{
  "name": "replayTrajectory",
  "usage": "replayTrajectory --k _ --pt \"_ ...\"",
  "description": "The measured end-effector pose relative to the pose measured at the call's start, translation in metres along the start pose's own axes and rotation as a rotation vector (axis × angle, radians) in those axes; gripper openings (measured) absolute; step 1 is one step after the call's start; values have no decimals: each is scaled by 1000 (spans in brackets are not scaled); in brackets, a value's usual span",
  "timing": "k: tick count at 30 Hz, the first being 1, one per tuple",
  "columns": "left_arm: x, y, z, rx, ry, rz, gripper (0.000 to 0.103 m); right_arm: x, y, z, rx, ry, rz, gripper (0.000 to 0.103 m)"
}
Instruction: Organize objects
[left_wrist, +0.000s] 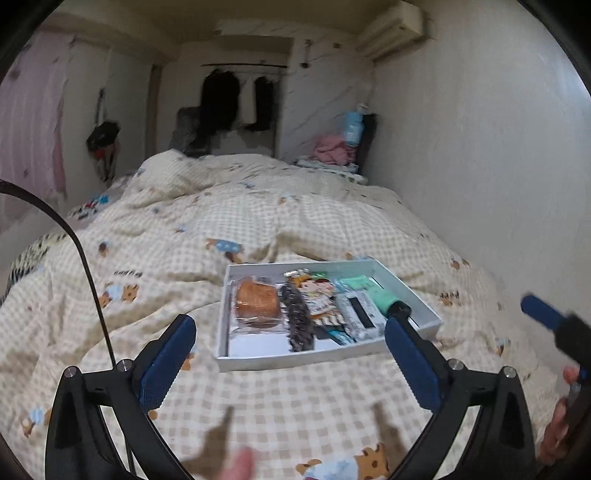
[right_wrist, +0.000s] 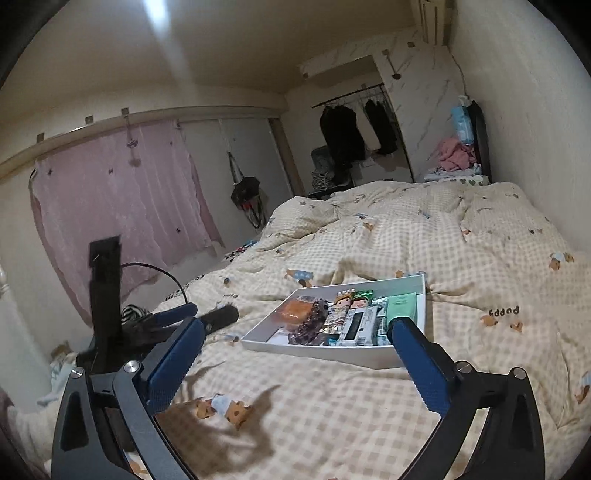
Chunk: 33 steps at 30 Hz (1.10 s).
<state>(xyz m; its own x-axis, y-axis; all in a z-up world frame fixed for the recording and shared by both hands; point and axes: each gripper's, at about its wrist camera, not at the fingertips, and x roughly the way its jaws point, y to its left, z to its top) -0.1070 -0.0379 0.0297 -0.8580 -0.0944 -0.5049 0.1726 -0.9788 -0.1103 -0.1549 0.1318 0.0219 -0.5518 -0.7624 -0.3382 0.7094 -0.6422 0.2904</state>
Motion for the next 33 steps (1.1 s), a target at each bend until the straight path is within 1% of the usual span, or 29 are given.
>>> replayTrajectory --k 3,6,10,16,21,33 --pt "4 -18 -5 77 18 17 102 3 5 -2 -19 10 -4 103" --pt "5 -23 -5 110 25 6 102 5 7 -10 -27 20 -22 103" --pt "5 -19 -6 90 22 4 102 11 8 -16 -27 47 -26 103" --pt "10 -9 -8 43 48 -2 103 10 0 -18 9 50 -23 103" --pt "15 -12 -10 55 71 -6 103 13 1 -19 10 63 -28 103" --pt "15 -16 -12 82 75 -11 103 13 0 -20 7 60 -33 103"
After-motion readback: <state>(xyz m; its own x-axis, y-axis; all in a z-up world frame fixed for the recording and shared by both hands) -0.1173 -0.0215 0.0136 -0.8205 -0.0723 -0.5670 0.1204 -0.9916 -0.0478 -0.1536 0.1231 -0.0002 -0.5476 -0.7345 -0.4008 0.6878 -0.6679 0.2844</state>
